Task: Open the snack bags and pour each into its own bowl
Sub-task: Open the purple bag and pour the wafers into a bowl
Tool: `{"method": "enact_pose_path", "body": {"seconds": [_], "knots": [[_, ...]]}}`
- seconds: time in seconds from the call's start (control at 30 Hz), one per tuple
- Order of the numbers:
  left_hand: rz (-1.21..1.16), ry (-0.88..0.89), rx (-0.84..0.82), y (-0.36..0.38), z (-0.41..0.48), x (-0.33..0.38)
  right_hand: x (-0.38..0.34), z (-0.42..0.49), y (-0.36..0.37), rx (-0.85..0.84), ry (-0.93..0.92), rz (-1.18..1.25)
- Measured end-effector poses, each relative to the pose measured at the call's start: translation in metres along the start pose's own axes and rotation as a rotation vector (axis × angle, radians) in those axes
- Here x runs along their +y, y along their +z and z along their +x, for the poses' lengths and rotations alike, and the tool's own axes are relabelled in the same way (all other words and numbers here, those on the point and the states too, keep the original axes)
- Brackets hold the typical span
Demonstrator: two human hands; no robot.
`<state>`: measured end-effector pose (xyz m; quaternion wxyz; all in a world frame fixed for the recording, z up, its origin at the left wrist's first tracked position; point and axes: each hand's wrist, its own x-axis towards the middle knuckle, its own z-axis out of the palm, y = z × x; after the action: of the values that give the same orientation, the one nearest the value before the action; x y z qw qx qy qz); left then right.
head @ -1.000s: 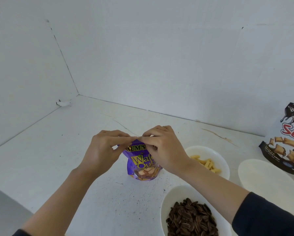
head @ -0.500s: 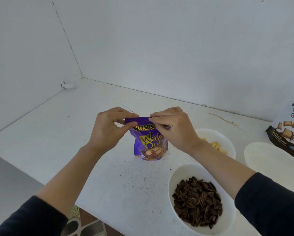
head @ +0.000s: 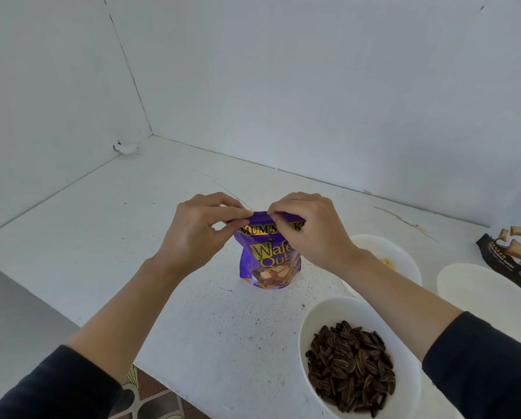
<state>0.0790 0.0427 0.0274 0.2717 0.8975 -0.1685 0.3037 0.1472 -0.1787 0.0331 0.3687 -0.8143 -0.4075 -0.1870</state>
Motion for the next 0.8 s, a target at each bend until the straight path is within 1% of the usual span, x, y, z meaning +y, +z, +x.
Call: {"method": "enact_pose_path", "body": {"seconds": [0.17, 0.43, 0.57, 0.7, 0.8], "knots": [[0.011, 0.009, -0.016, -0.002, 0.001, 0.003, -0.005, 0.005, 0.005, -0.042, 0.1, 0.093], [-0.021, -0.022, -0.109, -0.007, 0.006, 0.002, -0.008, 0.01, 0.009, -0.144, 0.126, -0.016], [-0.065, -0.084, -0.138, -0.009, 0.011, 0.0, -0.009, 0.014, 0.007, -0.248, 0.14, -0.109], [-0.142, -0.169, -0.171, -0.01, 0.015, 0.002, -0.01, 0.018, 0.01, -0.276, 0.14, -0.147], [-0.188, -0.242, -0.186, -0.013, 0.017, 0.005, -0.012, 0.019, 0.012, -0.264, 0.159, -0.136]]}}
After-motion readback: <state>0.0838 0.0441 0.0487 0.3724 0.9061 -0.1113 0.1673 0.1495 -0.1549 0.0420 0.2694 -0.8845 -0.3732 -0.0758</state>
